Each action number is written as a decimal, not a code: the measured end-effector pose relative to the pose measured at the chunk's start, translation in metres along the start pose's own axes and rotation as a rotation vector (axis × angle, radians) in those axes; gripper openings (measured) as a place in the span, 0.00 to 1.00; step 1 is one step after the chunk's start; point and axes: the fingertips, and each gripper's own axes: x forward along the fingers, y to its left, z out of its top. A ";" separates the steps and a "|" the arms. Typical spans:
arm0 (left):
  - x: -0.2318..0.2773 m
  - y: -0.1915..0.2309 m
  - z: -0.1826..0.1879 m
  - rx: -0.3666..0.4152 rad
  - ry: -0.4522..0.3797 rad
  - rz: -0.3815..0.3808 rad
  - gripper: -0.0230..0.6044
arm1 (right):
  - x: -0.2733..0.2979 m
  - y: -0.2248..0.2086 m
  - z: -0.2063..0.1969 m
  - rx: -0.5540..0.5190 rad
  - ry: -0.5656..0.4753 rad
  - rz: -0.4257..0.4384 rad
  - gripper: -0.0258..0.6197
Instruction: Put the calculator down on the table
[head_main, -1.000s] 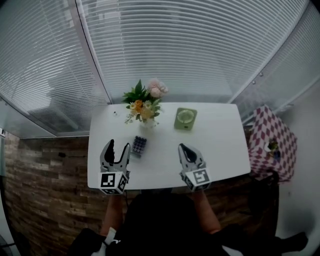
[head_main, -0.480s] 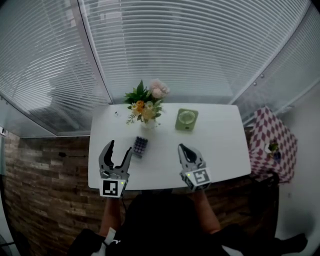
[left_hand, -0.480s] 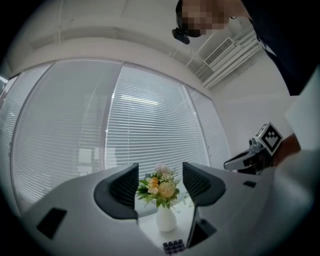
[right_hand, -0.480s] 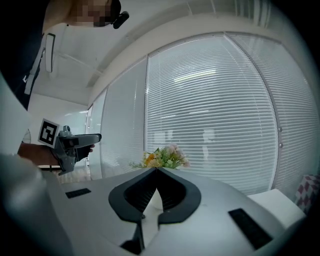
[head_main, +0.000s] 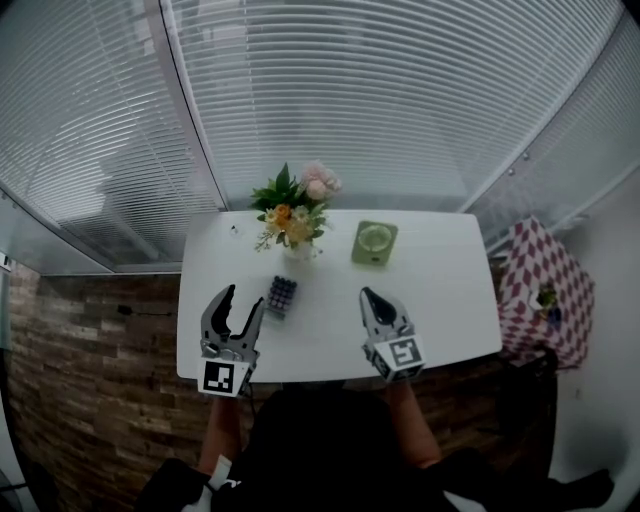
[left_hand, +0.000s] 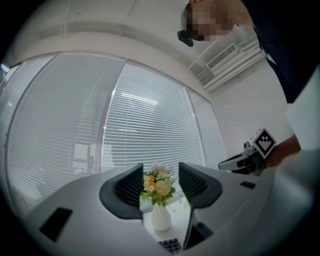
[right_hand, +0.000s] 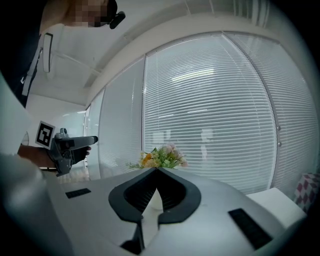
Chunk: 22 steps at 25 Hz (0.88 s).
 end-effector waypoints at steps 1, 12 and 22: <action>0.000 -0.001 0.000 0.021 0.003 0.004 0.32 | 0.000 0.000 0.000 -0.003 -0.002 0.000 0.05; 0.004 -0.004 -0.003 0.014 -0.005 0.006 0.05 | 0.000 -0.004 -0.001 -0.003 0.010 -0.002 0.05; 0.006 0.001 -0.009 -0.007 0.003 0.013 0.05 | 0.006 -0.006 0.000 -0.035 -0.007 0.008 0.05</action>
